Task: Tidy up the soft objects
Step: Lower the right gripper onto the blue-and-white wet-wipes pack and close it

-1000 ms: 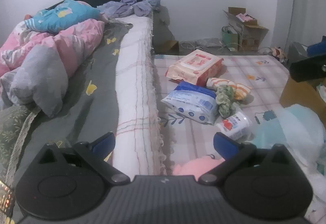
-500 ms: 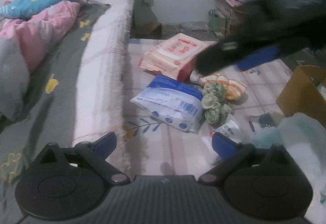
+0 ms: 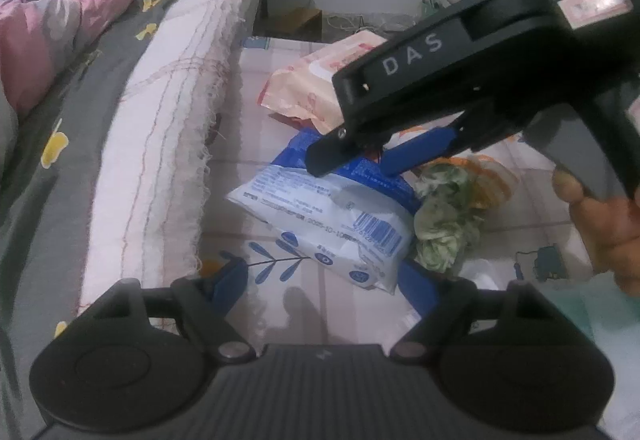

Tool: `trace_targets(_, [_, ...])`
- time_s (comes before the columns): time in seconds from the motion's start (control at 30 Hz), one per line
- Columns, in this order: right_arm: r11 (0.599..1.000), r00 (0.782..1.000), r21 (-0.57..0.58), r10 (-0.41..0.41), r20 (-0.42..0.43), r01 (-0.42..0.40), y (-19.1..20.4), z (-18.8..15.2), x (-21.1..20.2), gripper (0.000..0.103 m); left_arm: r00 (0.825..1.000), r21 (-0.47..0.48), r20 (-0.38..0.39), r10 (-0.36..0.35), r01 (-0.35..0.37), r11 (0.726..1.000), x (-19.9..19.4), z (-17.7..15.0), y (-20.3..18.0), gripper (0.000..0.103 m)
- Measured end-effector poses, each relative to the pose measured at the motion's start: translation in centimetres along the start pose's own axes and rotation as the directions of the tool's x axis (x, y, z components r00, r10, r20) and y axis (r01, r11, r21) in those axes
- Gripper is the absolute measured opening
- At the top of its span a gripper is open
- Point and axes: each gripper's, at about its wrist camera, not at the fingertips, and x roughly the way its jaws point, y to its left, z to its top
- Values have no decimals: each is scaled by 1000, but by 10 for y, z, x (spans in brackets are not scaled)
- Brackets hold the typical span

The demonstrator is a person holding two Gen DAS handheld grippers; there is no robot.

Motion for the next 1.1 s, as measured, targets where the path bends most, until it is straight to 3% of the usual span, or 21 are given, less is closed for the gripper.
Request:
trace_targets(0.1, [1000, 1000, 13, 12, -11, -12, -4, -1, 6, 56, 1000, -7, -15, -8, 8, 1000, 6, 0, 1, 74])
trace_targets(0.3, [995, 996, 89, 56, -71, -50, -13, -10, 5, 48, 998, -5, -51, -31, 30, 1000, 13, 0, 3, 75])
trace_targets(0.7, [991, 997, 123, 52, -60, -44, -23, -4, 13, 51, 989, -22, -137, -51, 48, 999, 42, 8, -2, 80])
trace_targets(1.1, [990, 994, 136, 46, -103, -32, -35, -1, 26, 58, 987, -6, -153, -51, 51, 999, 55, 13, -12, 72])
